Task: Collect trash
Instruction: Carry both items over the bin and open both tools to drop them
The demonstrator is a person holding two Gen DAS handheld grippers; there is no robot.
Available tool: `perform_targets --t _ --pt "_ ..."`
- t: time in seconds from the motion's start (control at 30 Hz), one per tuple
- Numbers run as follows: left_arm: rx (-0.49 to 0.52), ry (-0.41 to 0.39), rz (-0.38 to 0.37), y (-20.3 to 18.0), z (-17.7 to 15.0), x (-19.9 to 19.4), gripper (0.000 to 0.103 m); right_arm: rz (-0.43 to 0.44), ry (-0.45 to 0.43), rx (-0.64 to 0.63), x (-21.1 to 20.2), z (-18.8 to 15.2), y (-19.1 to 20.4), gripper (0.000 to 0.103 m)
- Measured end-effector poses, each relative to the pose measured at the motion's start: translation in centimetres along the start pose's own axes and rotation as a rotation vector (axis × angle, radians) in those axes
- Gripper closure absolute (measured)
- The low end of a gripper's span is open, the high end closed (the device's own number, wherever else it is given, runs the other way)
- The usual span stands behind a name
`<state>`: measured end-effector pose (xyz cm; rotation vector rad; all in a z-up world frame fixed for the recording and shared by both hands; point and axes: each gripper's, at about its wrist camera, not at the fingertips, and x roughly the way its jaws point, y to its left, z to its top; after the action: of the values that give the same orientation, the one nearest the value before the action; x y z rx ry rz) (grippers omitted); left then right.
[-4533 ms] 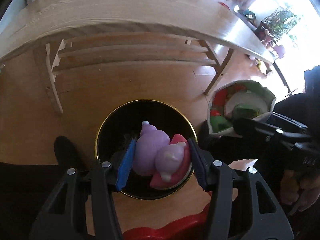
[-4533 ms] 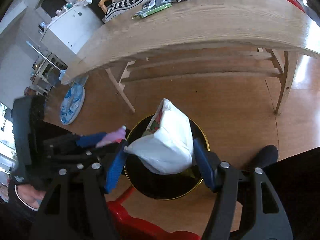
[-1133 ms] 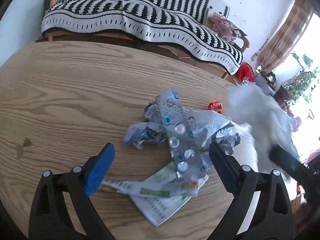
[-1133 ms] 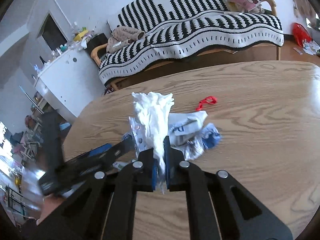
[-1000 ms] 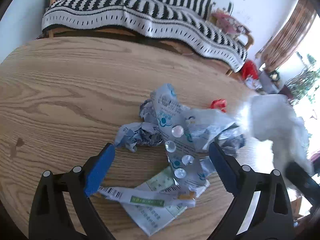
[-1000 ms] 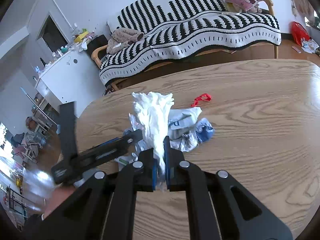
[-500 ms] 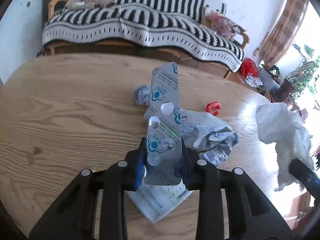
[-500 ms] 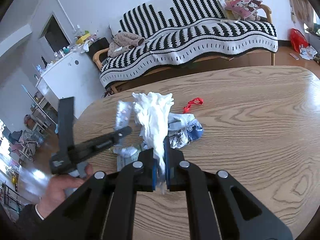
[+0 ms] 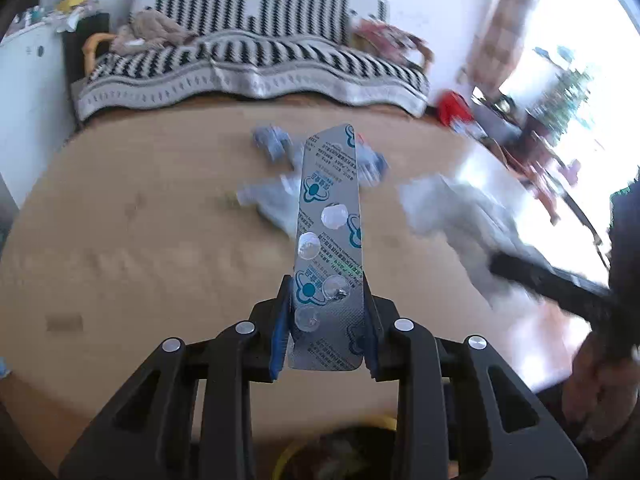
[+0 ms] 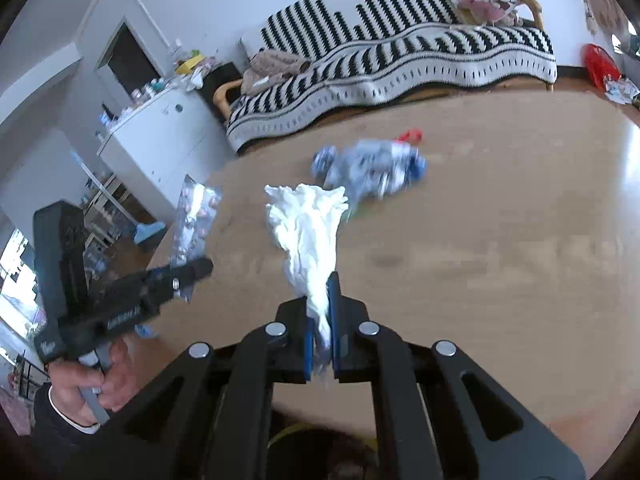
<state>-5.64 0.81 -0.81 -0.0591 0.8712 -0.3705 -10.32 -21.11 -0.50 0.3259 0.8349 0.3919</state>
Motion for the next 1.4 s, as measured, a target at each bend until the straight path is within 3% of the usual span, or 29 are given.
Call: perform_targets --t 0.23,0.4,0.5,0.7,0.97,1.0,1.1,1.4 --pt "0.017 0.172 -0.072 -2.8 -12.3 -1.7 0.074 -0.025 0.146 -0.006 -1.2 -11.4 1.4 0.096" --pt "0.008 0.269 -0.101 -3.6 -17.1 -1.0 0.074 -0.089 0.233 -0.025 -1.6 -16.7 2.1 0.096" --pt "-0.006 0.336 -0.086 -3.4 -19.3 -0.1 0.074 -0.116 0.256 -0.018 -1.7 -18.1 1.7 0.096" --pt "-0.056 0.430 -0.076 -2.0 -21.2 1.7 0.074 -0.116 0.271 0.012 -1.8 -18.9 1.5 0.096" --pt "0.003 0.496 -0.057 -3.5 -22.2 3.3 0.073 -0.115 0.285 0.016 -1.4 -18.2 1.3 0.096" --pt "0.011 0.496 -0.055 -3.4 -22.0 3.3 0.070 -0.115 0.286 0.016 -1.4 -18.1 1.3 0.096" --pt "0.015 0.484 -0.040 -3.6 -21.7 3.0 0.040 -0.114 0.289 0.019 -1.4 -18.1 1.2 0.096" --pt "-0.030 0.445 -0.039 -2.9 -20.9 2.1 0.037 -0.111 0.316 0.012 -0.8 -18.2 1.1 0.096"
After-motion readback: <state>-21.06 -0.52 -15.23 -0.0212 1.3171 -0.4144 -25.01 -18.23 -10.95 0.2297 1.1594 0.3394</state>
